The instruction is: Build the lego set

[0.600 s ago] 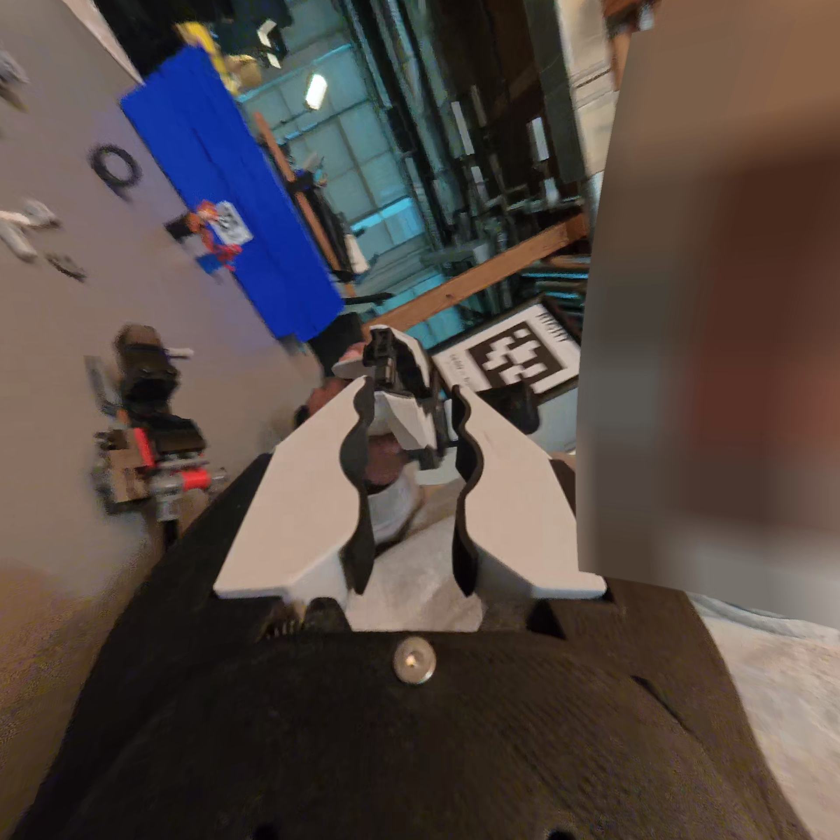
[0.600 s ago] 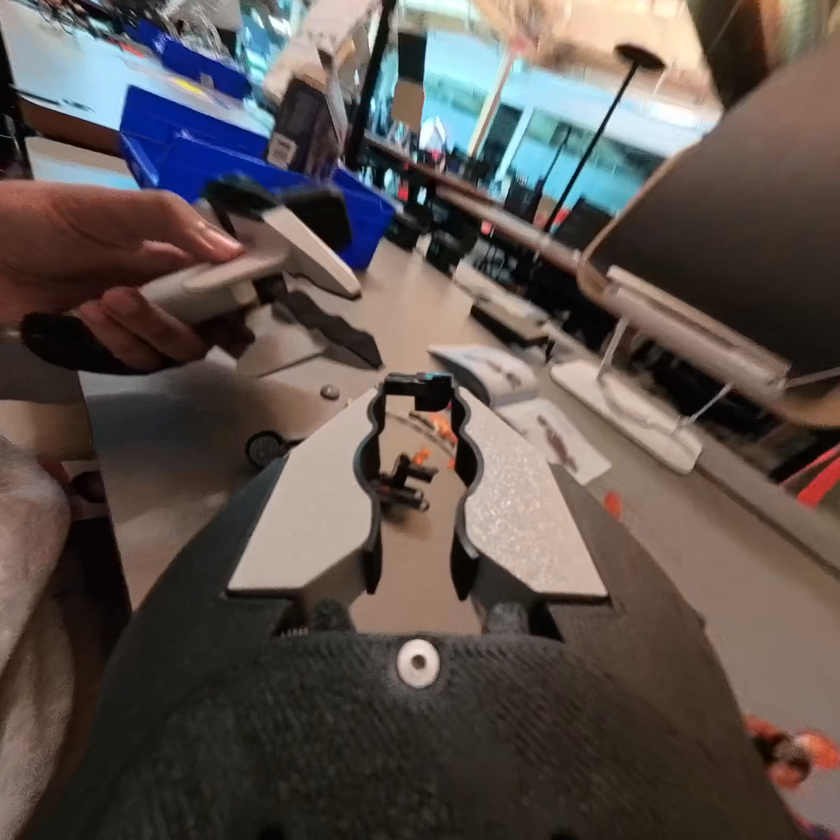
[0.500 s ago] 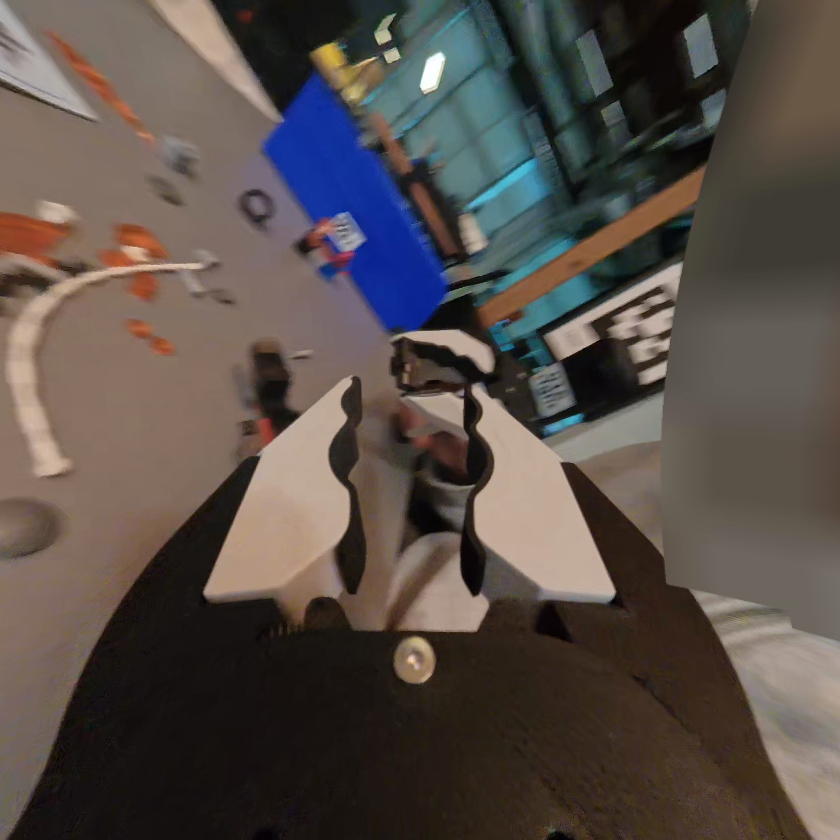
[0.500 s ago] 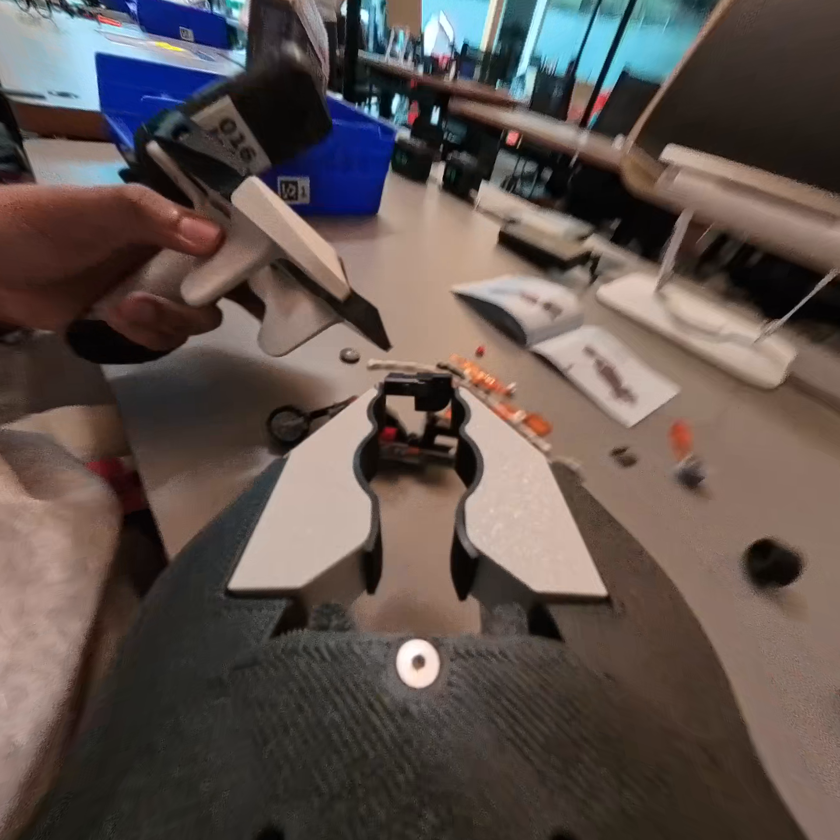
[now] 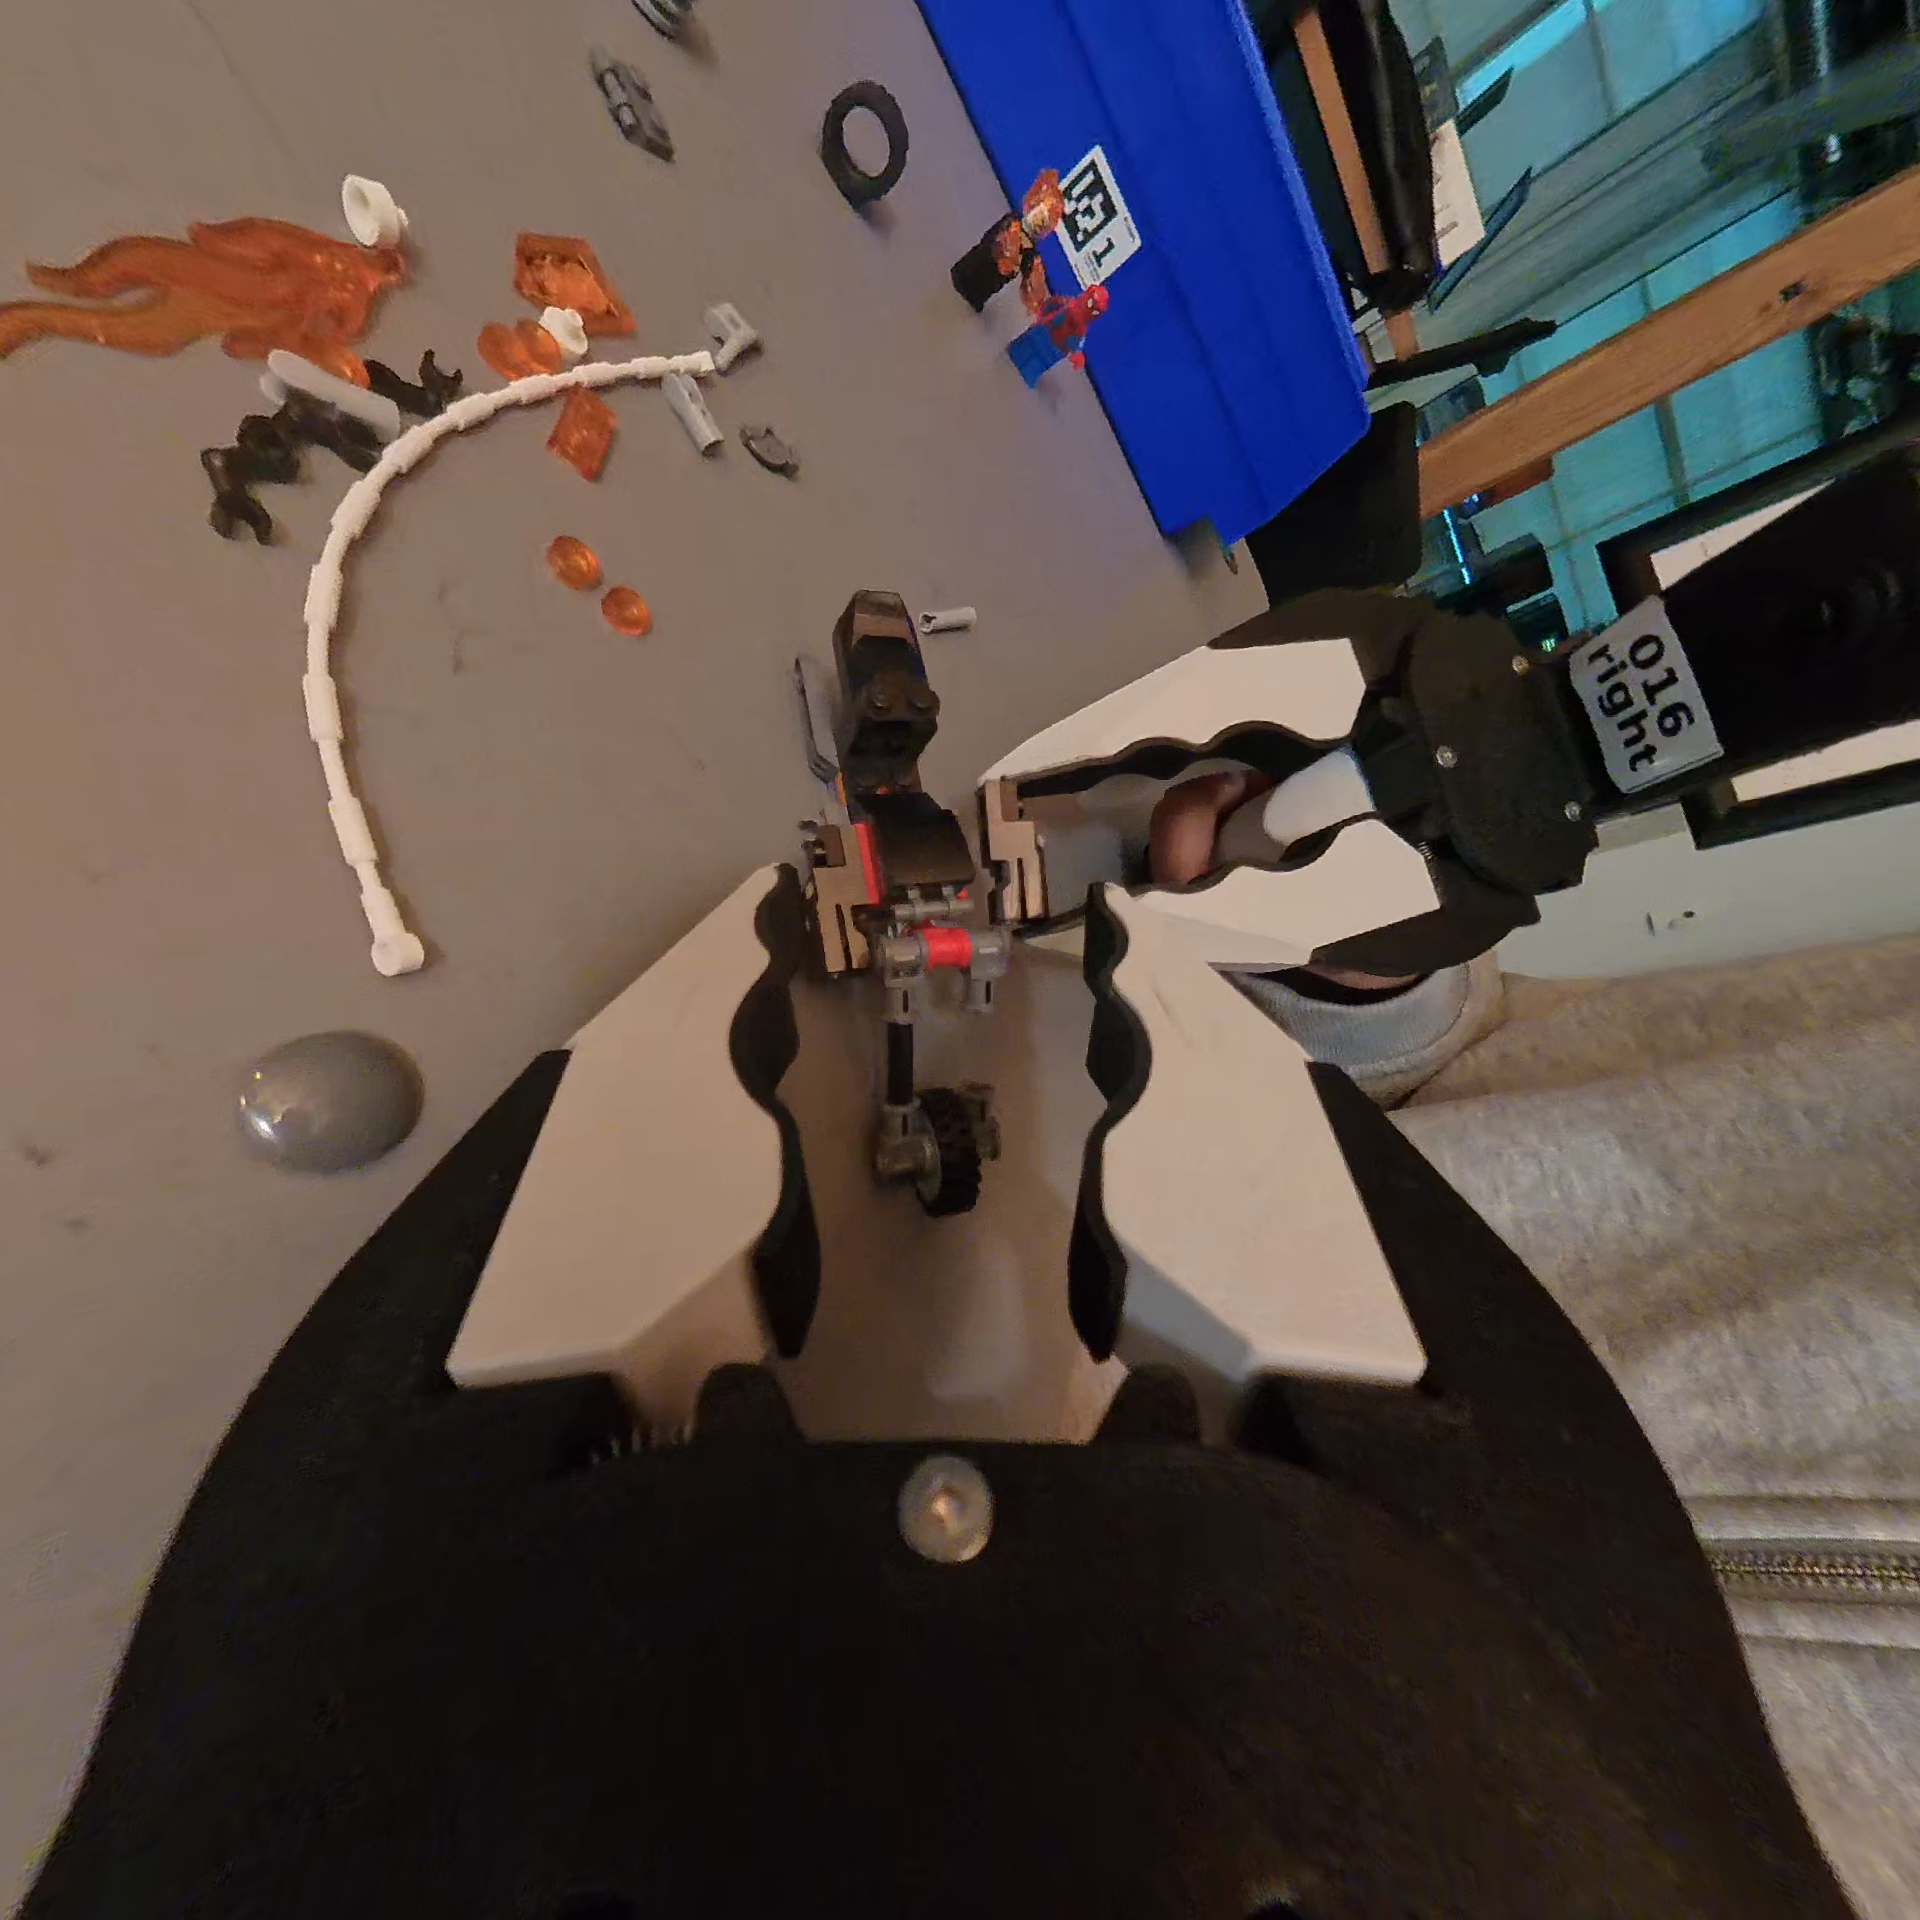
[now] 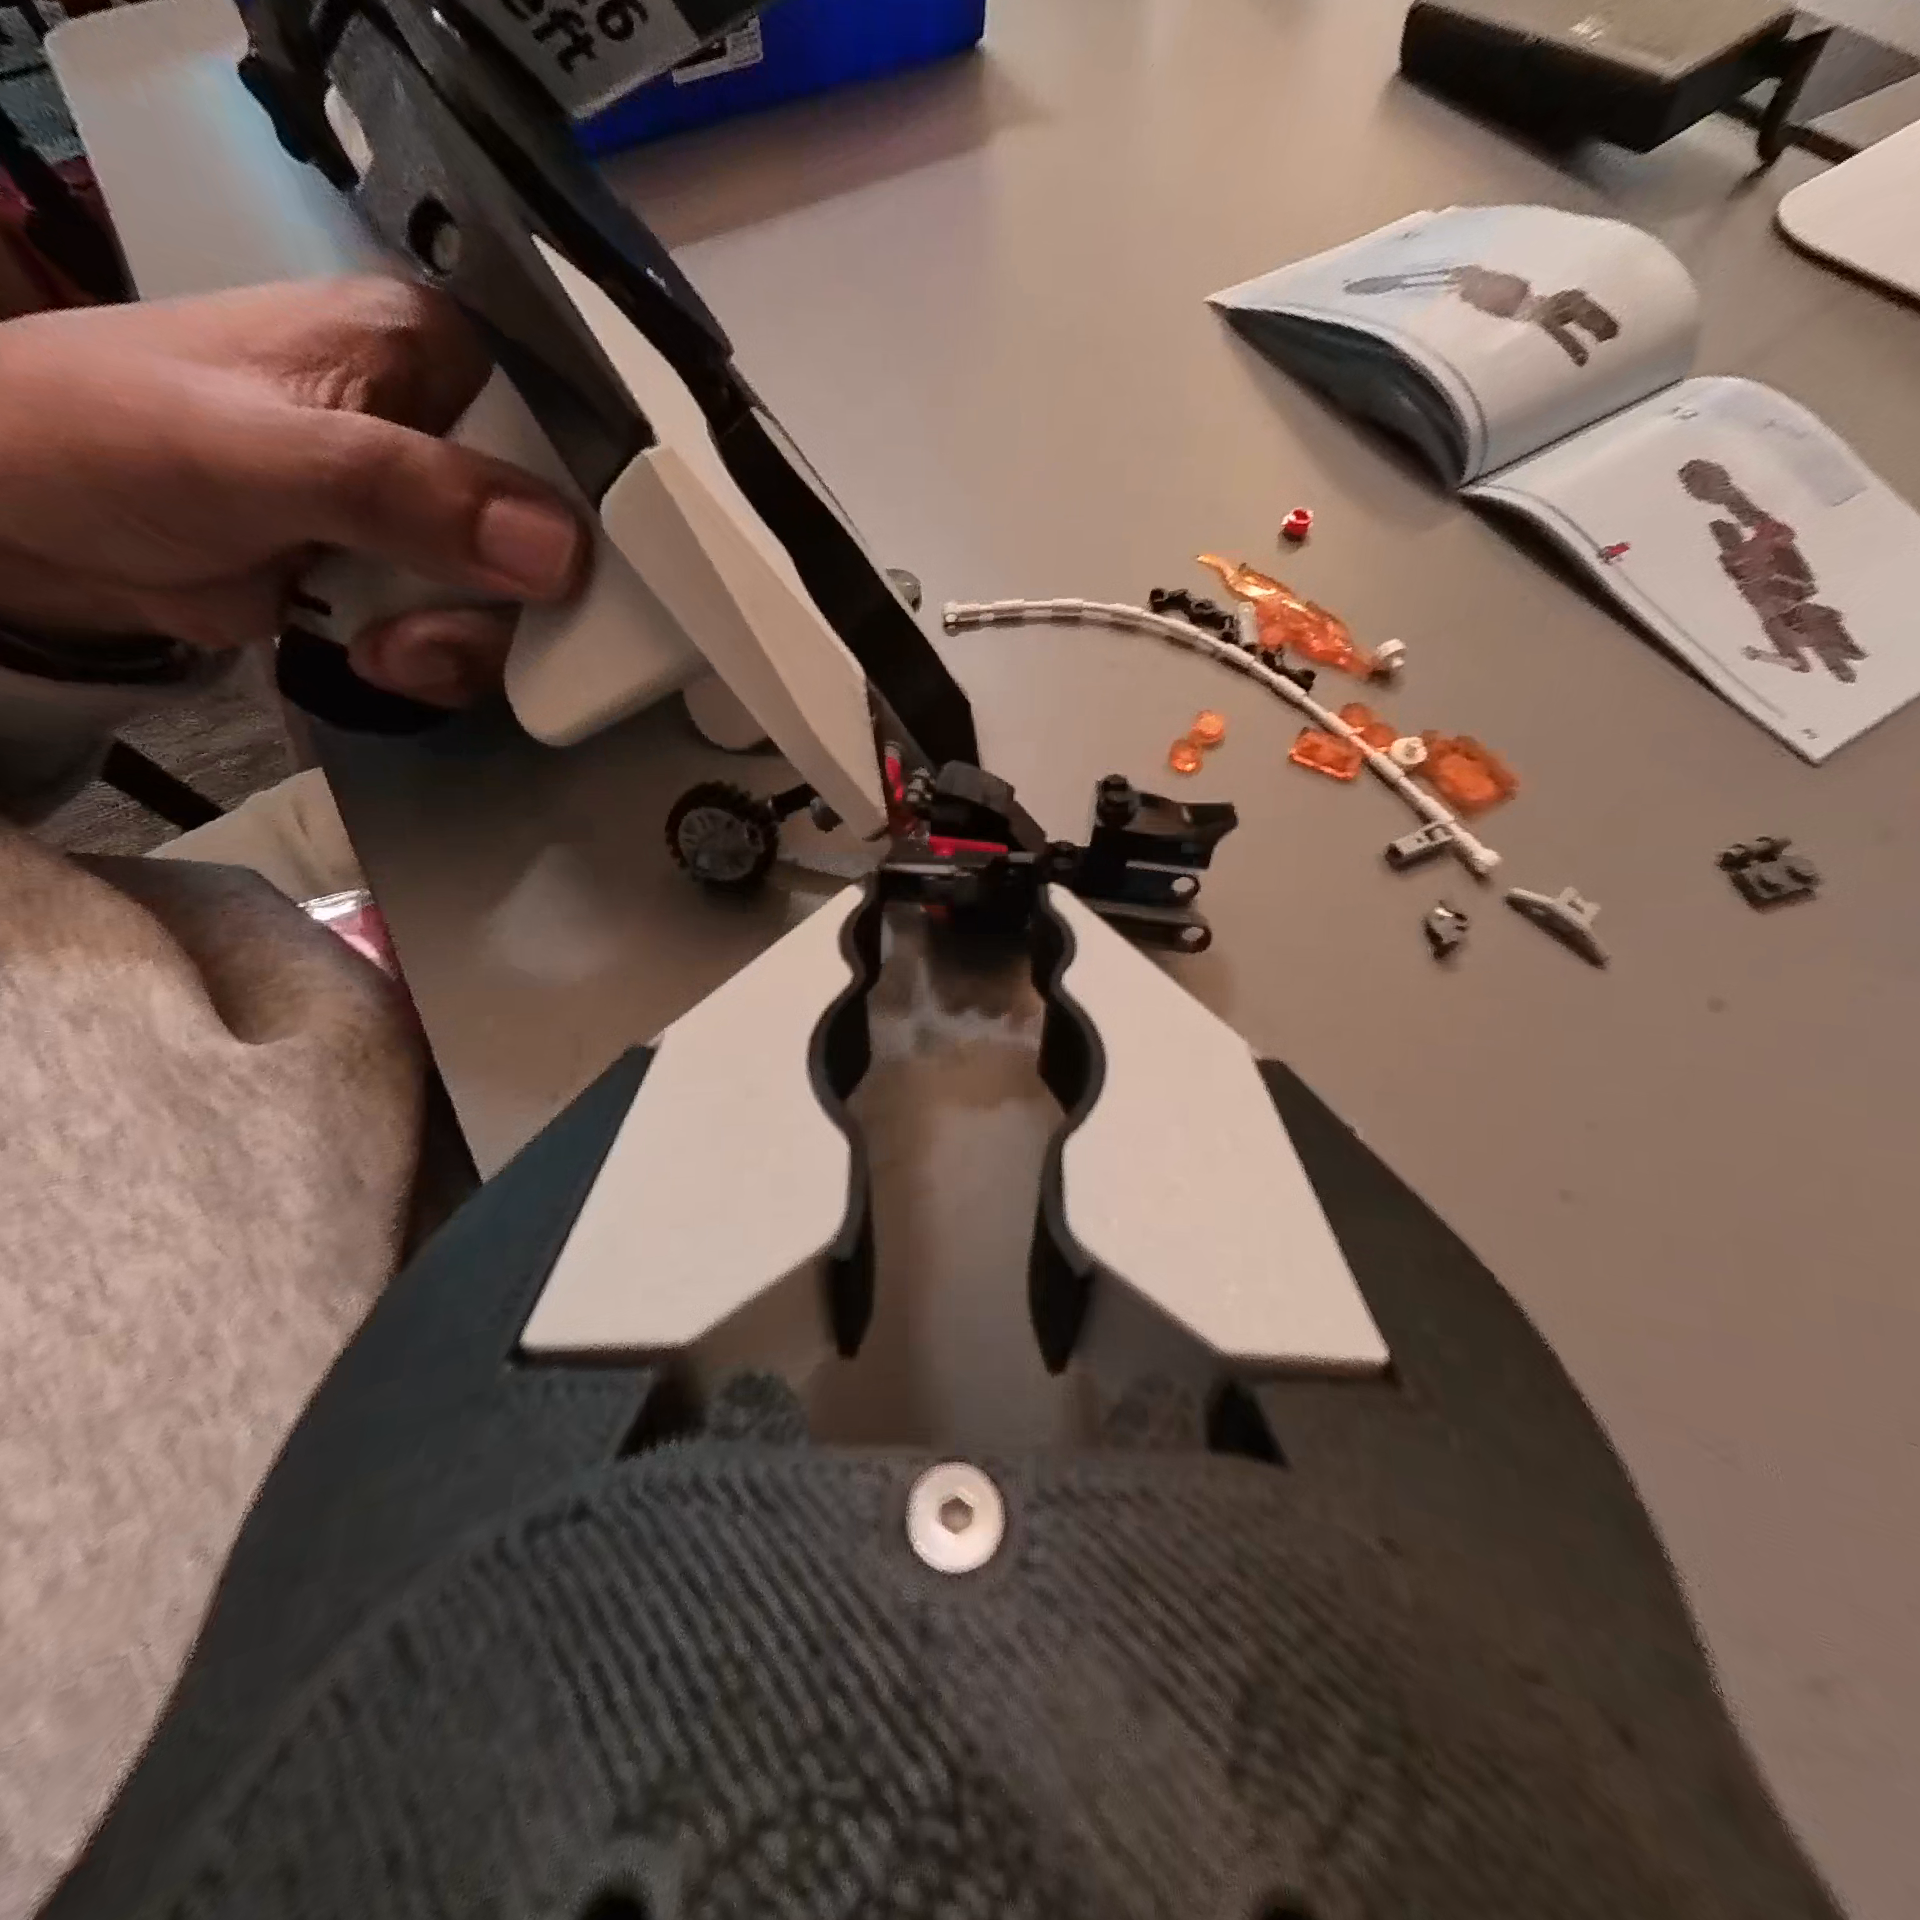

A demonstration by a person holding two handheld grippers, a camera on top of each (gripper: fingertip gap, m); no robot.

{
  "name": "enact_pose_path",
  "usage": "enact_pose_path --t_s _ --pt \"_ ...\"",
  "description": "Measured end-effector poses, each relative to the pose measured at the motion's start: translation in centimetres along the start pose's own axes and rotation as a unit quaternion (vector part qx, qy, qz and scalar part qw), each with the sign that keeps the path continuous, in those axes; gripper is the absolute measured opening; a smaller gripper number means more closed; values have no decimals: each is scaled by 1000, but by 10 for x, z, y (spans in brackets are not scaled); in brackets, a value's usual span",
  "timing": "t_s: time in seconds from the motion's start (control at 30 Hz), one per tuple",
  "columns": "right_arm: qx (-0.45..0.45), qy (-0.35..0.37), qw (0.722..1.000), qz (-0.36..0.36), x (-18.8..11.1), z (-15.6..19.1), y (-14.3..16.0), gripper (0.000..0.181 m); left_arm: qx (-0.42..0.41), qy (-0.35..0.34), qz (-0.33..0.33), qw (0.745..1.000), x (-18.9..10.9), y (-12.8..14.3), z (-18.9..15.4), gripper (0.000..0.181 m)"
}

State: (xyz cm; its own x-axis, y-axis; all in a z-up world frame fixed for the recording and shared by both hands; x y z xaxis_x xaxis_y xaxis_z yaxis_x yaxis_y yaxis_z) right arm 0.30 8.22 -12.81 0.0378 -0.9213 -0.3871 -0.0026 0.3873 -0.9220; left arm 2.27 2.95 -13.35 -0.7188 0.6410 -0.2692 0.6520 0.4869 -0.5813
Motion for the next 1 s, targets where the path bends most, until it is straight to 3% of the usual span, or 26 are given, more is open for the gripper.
enact_pose_path --t_s 0.4,1.0 --pt "3 -5 1000 15 2 7 3 27 -31 17 12 999 -4 2 6 32" --pt "68 -17 997 18 5 14 3 27 -59 24 15 998 -8 4 9 31"
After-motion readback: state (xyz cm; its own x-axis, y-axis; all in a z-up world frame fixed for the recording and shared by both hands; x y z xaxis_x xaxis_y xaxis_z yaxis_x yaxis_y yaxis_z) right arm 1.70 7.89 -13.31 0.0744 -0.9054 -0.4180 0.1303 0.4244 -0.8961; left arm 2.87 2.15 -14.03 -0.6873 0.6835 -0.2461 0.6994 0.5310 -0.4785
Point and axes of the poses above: each gripper's, where its closed fingertips meet, x out along the fingers, y out of its underside, z = x × y across the jaws, the point moved 3 cm from there along -x, back along the fingers, and after that the axes turned 9 degrees about -z, right-handed, at the moved point
